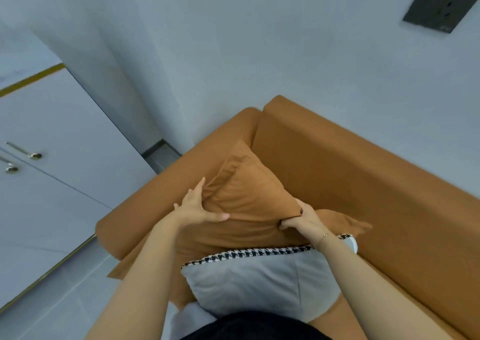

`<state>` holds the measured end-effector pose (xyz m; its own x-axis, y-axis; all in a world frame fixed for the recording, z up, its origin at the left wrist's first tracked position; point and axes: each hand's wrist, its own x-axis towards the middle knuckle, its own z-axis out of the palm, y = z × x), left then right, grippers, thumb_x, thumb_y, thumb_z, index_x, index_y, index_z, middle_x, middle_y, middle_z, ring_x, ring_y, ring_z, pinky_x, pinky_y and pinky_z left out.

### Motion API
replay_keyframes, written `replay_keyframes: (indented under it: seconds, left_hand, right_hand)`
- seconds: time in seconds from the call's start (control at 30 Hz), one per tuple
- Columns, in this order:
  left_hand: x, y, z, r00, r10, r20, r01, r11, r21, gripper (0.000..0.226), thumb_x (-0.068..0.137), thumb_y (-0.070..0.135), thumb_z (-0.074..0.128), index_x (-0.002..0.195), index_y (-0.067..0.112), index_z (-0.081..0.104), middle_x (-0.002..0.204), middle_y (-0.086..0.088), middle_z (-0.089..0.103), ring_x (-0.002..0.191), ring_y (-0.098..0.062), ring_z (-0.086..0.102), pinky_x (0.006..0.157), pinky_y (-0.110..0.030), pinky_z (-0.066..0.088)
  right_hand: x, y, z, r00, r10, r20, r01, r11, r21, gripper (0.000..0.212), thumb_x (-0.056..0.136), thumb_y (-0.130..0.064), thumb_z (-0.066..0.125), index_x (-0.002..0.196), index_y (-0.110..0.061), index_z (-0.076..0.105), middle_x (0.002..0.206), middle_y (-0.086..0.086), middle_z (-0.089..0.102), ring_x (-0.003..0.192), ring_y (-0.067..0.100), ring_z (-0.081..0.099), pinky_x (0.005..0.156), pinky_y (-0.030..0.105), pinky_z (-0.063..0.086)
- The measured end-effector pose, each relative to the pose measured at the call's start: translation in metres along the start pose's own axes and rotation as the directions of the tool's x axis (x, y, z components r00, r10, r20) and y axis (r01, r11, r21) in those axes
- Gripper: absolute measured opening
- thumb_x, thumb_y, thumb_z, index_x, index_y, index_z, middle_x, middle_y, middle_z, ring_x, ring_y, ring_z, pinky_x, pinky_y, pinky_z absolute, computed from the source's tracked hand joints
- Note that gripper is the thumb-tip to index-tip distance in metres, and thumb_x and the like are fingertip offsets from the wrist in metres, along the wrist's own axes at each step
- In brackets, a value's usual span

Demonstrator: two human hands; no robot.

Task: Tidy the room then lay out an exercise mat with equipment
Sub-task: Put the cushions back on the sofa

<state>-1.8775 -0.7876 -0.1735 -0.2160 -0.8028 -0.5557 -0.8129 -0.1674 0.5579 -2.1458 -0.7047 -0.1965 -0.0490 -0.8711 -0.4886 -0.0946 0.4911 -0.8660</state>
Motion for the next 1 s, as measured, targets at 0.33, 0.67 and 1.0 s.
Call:
replay_keyframes:
  seconds: [0.33,0.67,1.0]
  left_hand:
    - [0.033,0.008,0.063,0.974,0.206,-0.092,-0.167,0.933,0.317,0.043,0.069,0.048,0.077,0.097,0.027,0.052,0.098,0.007,0.054,0.103,-0.023,0.052,0.088,-0.039,0.038]
    - [0.015,0.068,0.110,0.859,0.484,-0.167,-0.369,0.811,0.454,0.024,0.081,0.033,0.070,0.074,0.023,0.049,0.071,0.012,0.039,0.088,-0.022,0.051,0.068,-0.031,0.024]
    - [0.005,0.087,0.121,0.894,0.433,-0.114,-0.337,0.818,0.466,0.036,0.080,0.046,0.067,0.108,0.024,0.059,0.104,0.006,0.058,0.103,-0.018,0.051,0.085,-0.034,0.040]
  right_hand:
    - [-0.038,0.050,-0.091,0.899,0.311,-0.308,-0.144,0.875,0.462,0.058,0.058,0.017,0.064,0.106,-0.016,0.062,0.106,0.015,0.066,0.093,0.031,0.060,0.077,0.037,0.051]
    - [-0.054,0.023,-0.055,0.539,-0.491,-0.684,0.175,0.860,-0.479,0.071,0.069,0.004,0.062,0.136,-0.010,0.044,0.144,0.010,0.038,0.137,0.021,0.030,0.116,0.031,0.020]
    - [0.029,-0.029,-0.053,0.956,0.072,0.286,0.291,-0.090,-0.952,0.084,0.072,-0.056,0.070,0.138,-0.018,0.036,0.132,0.006,0.048,0.126,0.026,0.041,0.115,0.048,0.009]
